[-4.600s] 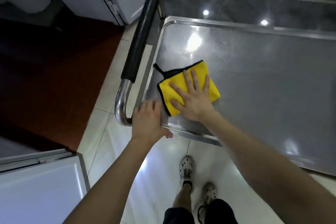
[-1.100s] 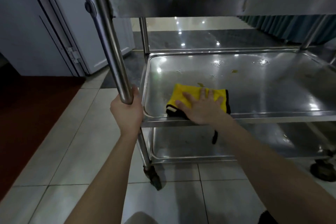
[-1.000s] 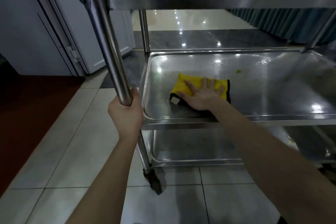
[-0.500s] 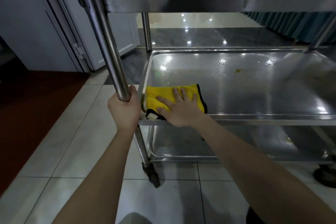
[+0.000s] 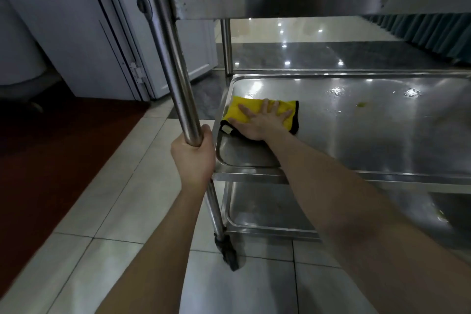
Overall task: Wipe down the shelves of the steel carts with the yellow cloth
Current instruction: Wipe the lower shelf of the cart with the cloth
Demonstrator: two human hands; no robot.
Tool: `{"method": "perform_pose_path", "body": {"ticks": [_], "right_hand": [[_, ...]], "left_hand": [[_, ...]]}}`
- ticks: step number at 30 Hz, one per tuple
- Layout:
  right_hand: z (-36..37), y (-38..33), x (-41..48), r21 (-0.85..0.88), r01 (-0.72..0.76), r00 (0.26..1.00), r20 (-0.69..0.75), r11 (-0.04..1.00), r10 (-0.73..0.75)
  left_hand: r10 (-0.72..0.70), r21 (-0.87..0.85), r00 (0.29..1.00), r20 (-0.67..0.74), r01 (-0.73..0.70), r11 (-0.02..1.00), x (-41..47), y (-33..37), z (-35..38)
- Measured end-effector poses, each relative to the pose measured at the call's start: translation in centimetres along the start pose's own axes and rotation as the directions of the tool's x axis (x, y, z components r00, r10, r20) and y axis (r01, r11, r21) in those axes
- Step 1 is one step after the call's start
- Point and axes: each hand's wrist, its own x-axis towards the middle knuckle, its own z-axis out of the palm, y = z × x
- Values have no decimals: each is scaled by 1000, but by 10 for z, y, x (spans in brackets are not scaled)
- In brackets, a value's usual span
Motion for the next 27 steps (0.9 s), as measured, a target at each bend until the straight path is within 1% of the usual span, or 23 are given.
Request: {"method": "perform_pose_path", "body": {"ticks": [3, 5, 8, 12, 14, 17, 19, 21, 22, 24, 26, 27], "right_hand": [[3, -16, -9, 12, 14, 1000, 14, 1000, -14], [17, -12, -35, 27, 63, 998, -1, 998, -63], [39, -12, -81, 11, 143, 989, -35, 990, -143], [32, 7, -102, 26, 161, 987, 20, 987, -162], [29, 44, -105, 34, 122, 993, 4, 992, -122], [26, 142, -114, 40, -54, 998, -19, 998, 55], [16, 209, -125, 79, -192, 981, -17, 978, 194], [9, 246, -131, 94, -270, 963, 4, 958, 271], [8, 252, -131, 87, -286, 958, 16, 954, 286], [9, 241, -126, 77, -306, 952, 19, 949, 306], [9, 208, -112, 67, -297, 955, 1, 953, 297], [8, 184, -101, 61, -268, 963, 1, 961, 269]], "left_hand": [[15, 5, 1000, -9, -15, 1000, 0, -3, 0], [10, -3, 1000, -10, -10, 1000, -2, 0, 0], [4, 29, 1000, -12, -4, 1000, -5, 9, -2], [-11, 74, 1000, 5, 11, 997, -10, 17, -6], [-19, 95, 1000, 19, 17, 995, -9, 17, -8], [-28, 103, 999, 37, 24, 994, -7, 14, -8], [-20, 100, 999, 35, 16, 995, -7, 11, -7], [-12, 84, 1000, 22, 10, 996, -7, 8, -6], [-10, 81, 1000, 16, 8, 997, -6, 6, -6], [-9, 86, 1000, 16, 8, 996, -6, 4, -7], [0, 82, 1000, 23, -2, 997, -6, 3, -9], [6, 77, 1000, 30, -8, 997, -6, 3, -10]]}}
